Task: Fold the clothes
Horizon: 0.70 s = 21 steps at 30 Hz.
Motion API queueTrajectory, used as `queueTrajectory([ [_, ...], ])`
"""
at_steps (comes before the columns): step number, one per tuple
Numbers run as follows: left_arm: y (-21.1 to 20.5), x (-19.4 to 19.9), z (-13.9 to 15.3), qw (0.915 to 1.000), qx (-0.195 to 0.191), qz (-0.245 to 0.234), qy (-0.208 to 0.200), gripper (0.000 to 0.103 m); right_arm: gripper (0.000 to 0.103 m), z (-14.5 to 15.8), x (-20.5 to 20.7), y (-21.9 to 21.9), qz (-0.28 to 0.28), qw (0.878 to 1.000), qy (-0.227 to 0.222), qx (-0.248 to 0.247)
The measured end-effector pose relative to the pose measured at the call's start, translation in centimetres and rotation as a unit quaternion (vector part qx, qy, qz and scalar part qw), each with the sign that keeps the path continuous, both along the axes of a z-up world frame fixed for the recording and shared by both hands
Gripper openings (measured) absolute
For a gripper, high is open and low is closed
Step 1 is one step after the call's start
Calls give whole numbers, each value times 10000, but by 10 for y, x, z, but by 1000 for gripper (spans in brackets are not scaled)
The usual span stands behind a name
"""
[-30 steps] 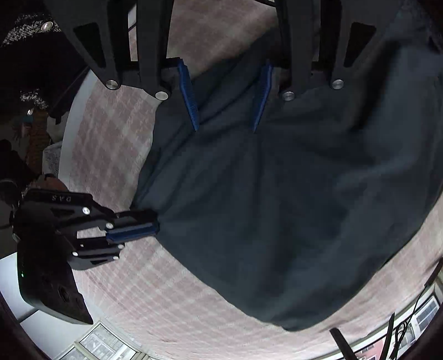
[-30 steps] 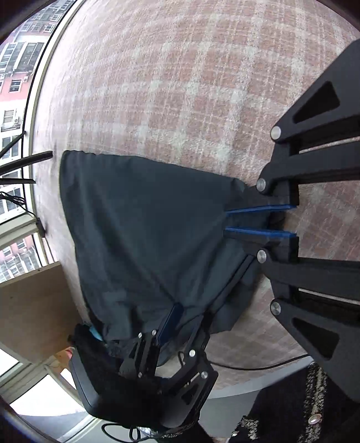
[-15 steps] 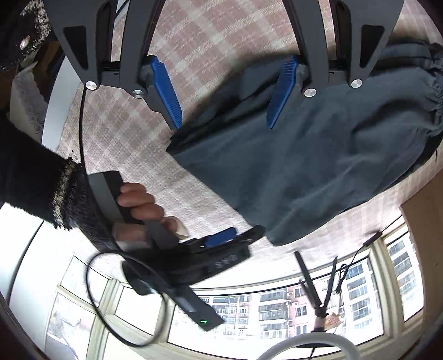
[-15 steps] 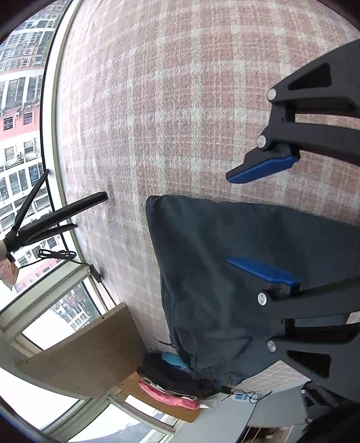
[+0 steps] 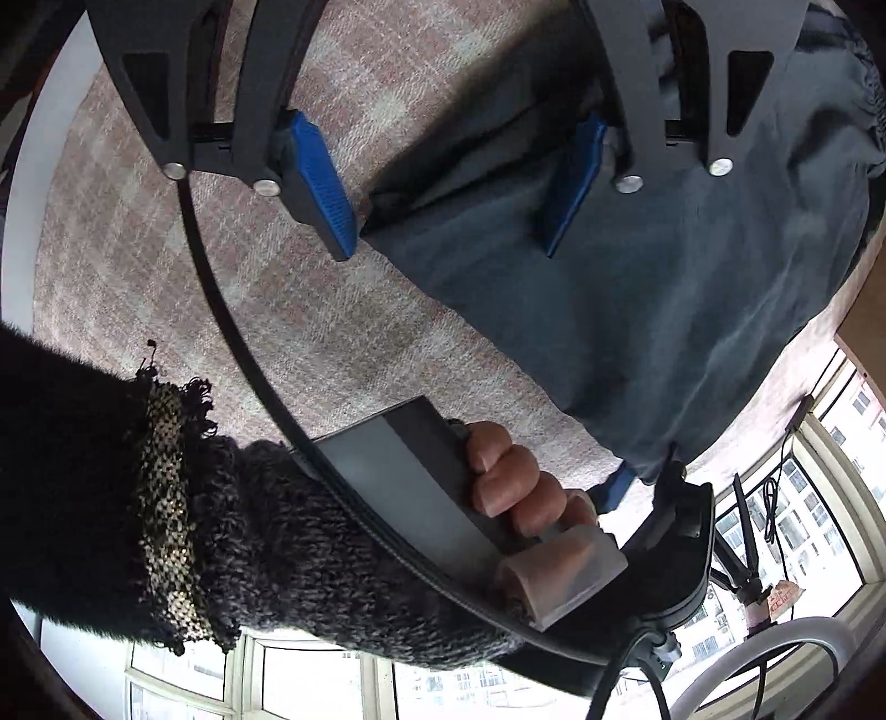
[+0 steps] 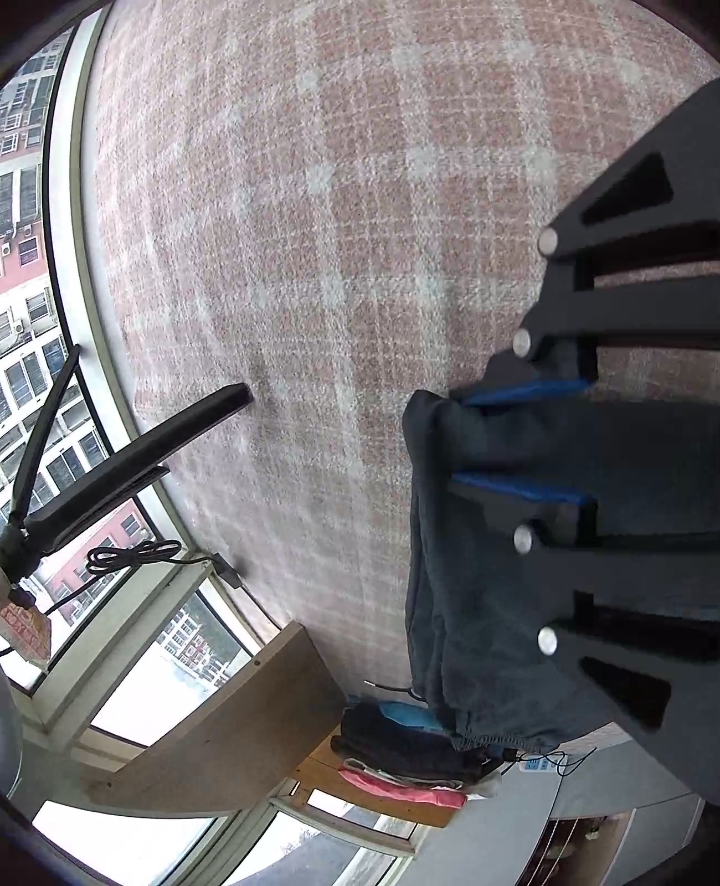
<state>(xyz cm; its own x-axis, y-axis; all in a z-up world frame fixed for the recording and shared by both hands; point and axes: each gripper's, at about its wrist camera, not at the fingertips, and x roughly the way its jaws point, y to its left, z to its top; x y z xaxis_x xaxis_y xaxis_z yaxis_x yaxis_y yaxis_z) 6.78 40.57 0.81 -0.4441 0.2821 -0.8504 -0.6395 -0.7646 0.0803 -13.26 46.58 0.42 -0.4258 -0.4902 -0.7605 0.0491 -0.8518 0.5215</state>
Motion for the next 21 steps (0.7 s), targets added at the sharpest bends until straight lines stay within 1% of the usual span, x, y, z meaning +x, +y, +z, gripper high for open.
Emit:
queueTrajectory([
  [1, -1, -2, 1, 10000, 76, 3, -29, 33, 6, 1, 0, -1, -49, 9999, 66, 66],
  [2, -3, -3, 4, 10000, 46, 52, -6, 19, 6, 2, 0, -3, -43, 9999, 88, 128],
  [3, -7, -6, 7, 9998, 140, 71, -80, 12, 5, 5, 1, -4, -57, 9998, 96, 184],
  [5, -21, -11, 17, 9981, 473, 233, -324, 8, 4, 11, 1, -6, -103, 9995, 116, 264],
  [7, -39, -14, 32, 9943, 865, 413, -469, 6, 3, 25, 3, -8, -203, 9994, 166, 242],
  [10, -71, -12, 58, 9863, 1405, 732, -468, 5, 3, 51, 6, -11, -410, 9987, 280, 108],
  [13, -105, -9, 74, 9747, 1931, 1014, -495, 5, 3, 80, 8, -24, -527, 9978, 394, 58],
  [17, -162, -4, 92, 9574, 2492, 1382, -465, 5, 3, 117, 7, -69, -471, 9971, 544, 250],
  [19, -192, 1, 97, 9495, 2661, 1608, -428, 4, 3, 131, 8, -96, -409, 9966, 624, 337],
  [21, -238, 6, 99, 9392, 2862, 1854, -402, 3, 3, 140, 7, -129, -357, 9961, 678, 428],
])
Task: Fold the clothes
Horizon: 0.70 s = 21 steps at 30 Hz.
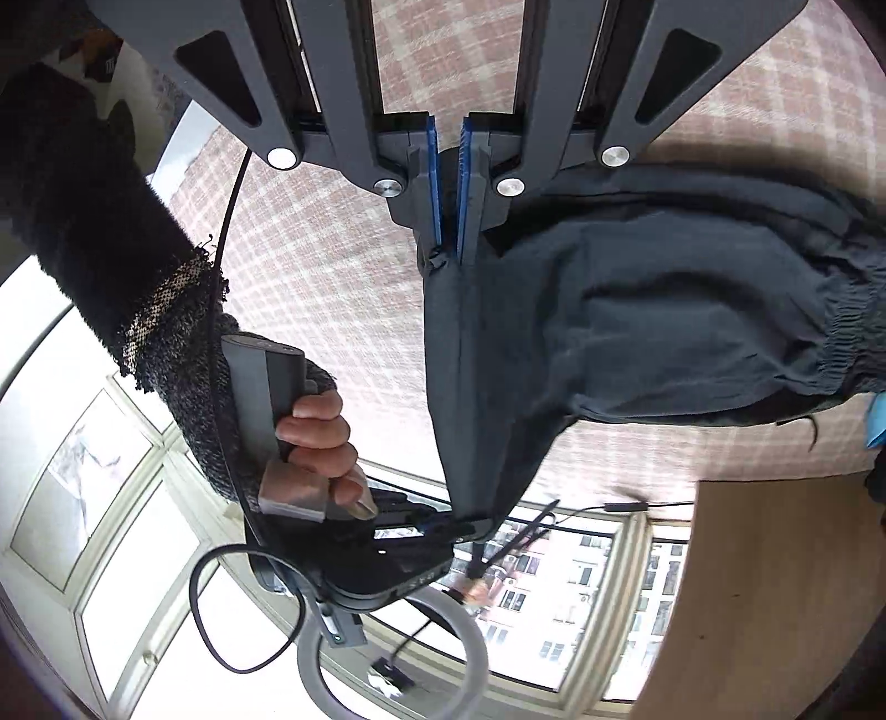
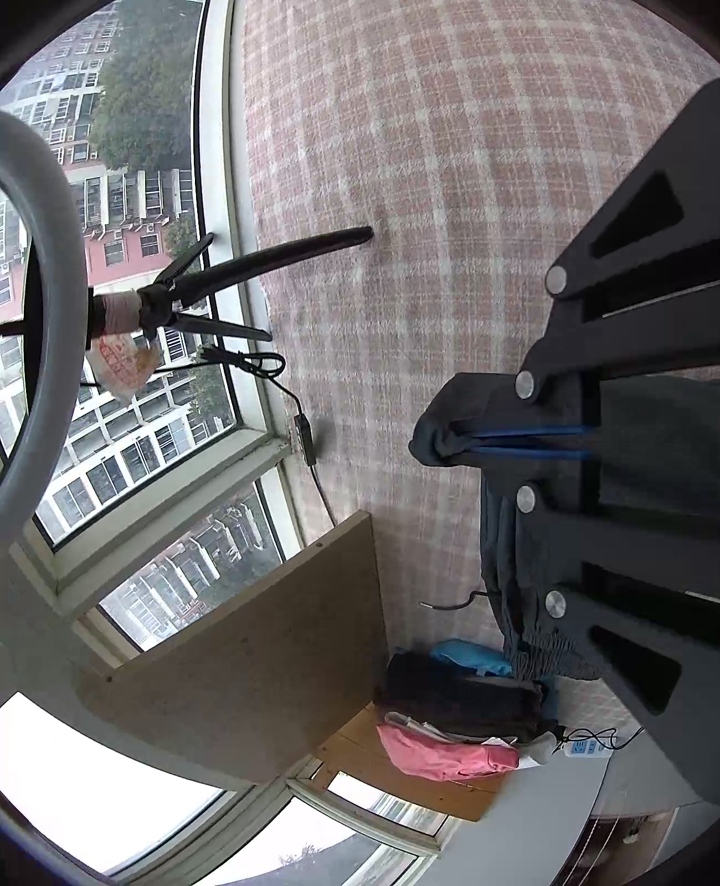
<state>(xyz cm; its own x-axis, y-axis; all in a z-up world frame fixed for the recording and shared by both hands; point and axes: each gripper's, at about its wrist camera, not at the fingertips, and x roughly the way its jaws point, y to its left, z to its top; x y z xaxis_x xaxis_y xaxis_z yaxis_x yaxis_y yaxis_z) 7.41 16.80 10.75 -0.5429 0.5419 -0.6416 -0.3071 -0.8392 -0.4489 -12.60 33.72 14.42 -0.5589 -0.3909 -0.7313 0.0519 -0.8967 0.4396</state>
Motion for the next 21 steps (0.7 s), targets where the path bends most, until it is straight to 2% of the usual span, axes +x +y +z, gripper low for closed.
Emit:
queueTrajectory([
  [6, -113, 6, -21, 9954, 342, 885, -105, 0, 3, 6, -15, -114, 149, 9997, -50, 198],
  [10, -189, 19, -38, 9884, 597, 1347, -370, 0, 3, -9, -26, -192, 297, 9988, -186, 351],
  [14, -239, 25, -60, 9831, 682, 1584, -613, 0, 3, -26, -31, -256, 497, 9967, -360, 522],
  [17, -251, 19, -70, 9859, 599, 1367, -752, 0, 5, -40, -35, -289, 1052, 9900, -565, 751],
  [18, -249, 12, -70, 9878, 579, 1239, -740, 0, 5, -42, -33, -288, 1064, 9891, -638, 796],
  [21, -239, -11, -62, 9938, 343, 868, -610, 0, 15, -35, -18, -264, 896, 9912, -655, 721],
])
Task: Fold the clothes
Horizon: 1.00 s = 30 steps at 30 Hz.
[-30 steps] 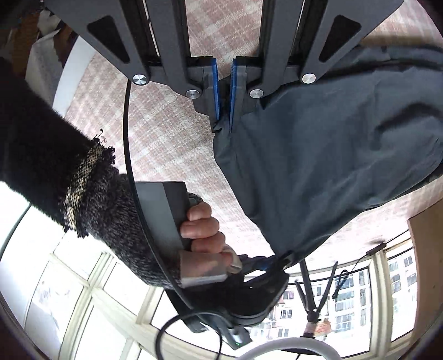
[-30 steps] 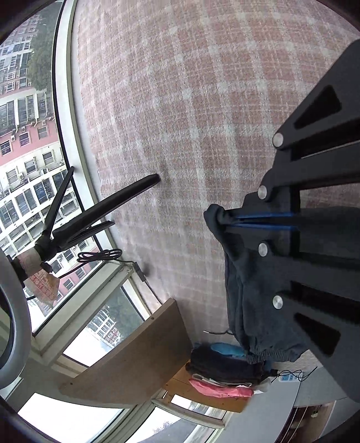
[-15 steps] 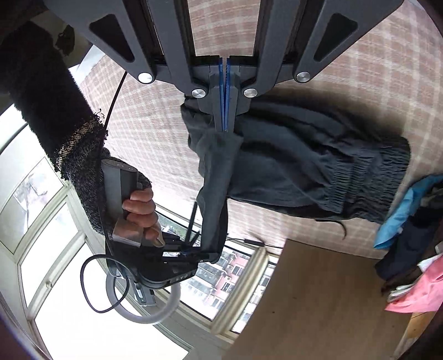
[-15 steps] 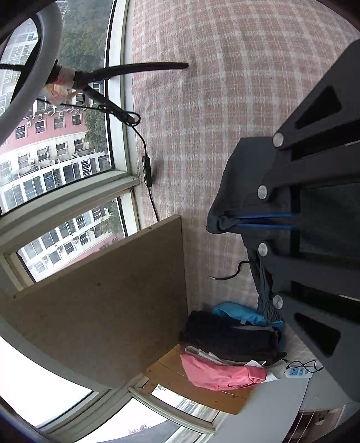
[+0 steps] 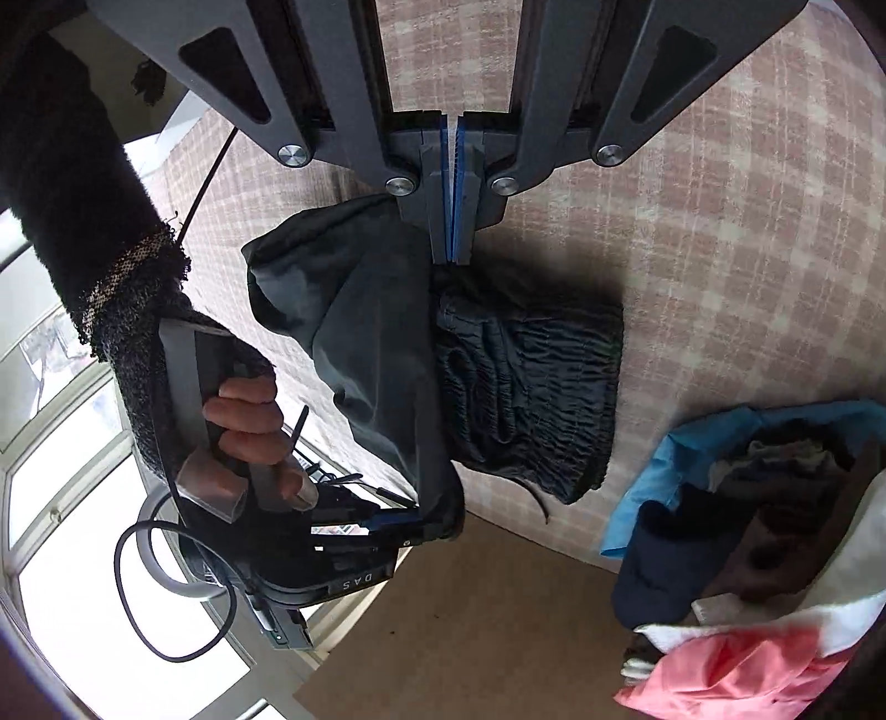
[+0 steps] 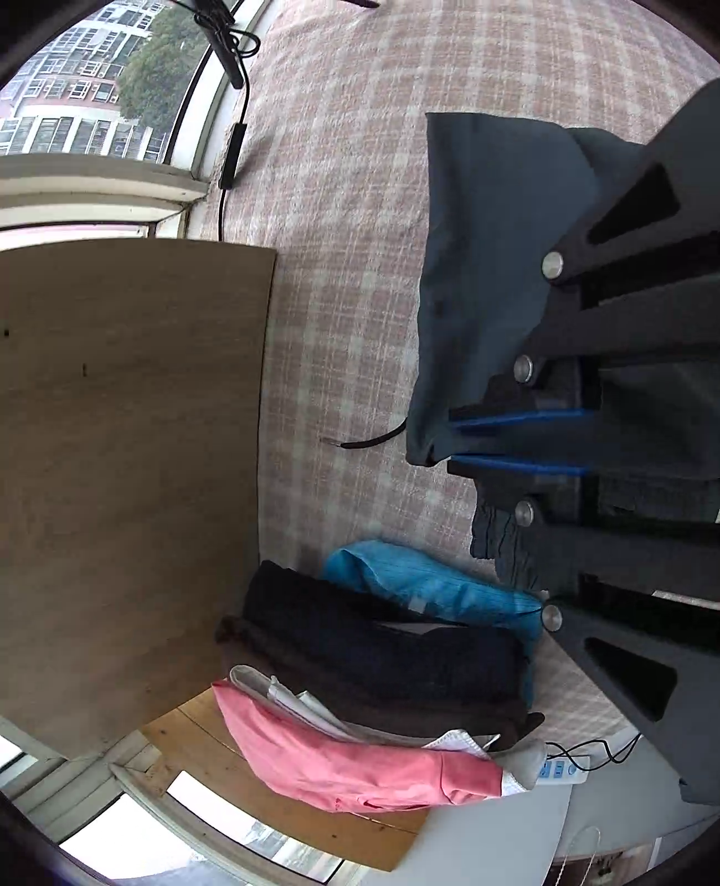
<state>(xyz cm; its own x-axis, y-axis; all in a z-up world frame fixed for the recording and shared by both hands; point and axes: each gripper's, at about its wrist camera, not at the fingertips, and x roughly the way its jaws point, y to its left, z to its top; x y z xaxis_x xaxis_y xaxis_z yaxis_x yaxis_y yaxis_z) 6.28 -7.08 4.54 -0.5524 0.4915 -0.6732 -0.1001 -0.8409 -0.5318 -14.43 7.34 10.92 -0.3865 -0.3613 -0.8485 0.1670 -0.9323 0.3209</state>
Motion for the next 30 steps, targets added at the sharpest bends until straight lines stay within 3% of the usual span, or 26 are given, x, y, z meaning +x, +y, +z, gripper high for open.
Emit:
queueTrajectory([
  [2, 7, -19, 7, 9996, -142, -220, 76, 3, 25, 12, 23, 33, -297, 9993, 118, -201],
  [5, 11, -60, 13, 9987, -204, -458, 46, 26, 35, 24, 79, 84, -814, 9947, 350, -528],
  [9, 15, -120, 16, 9970, -382, -641, -205, 28, 37, 0, 172, 115, -1485, 9831, -12, -1067],
  [13, 22, -172, 9, 9932, -487, -873, -589, 33, 37, -43, 234, 98, -1622, 9735, -544, -1515],
  [19, 35, -212, -11, 9859, -494, -1134, -1131, 40, 38, -96, 228, 70, -1698, 9591, -947, -2055],
  [23, 41, -214, -14, 9856, -417, -1171, -1146, 36, 38, -113, 213, 72, -1955, 9358, -984, -2765],
  [26, 49, -212, -10, 9845, -464, -1288, -1091, 16, 38, -114, 209, 72, -2022, 9245, -931, -3095],
  [30, 51, -210, -1, 9854, -464, -1298, -1005, 12, 40, -109, 210, 75, -2004, 9082, -863, -3573],
])
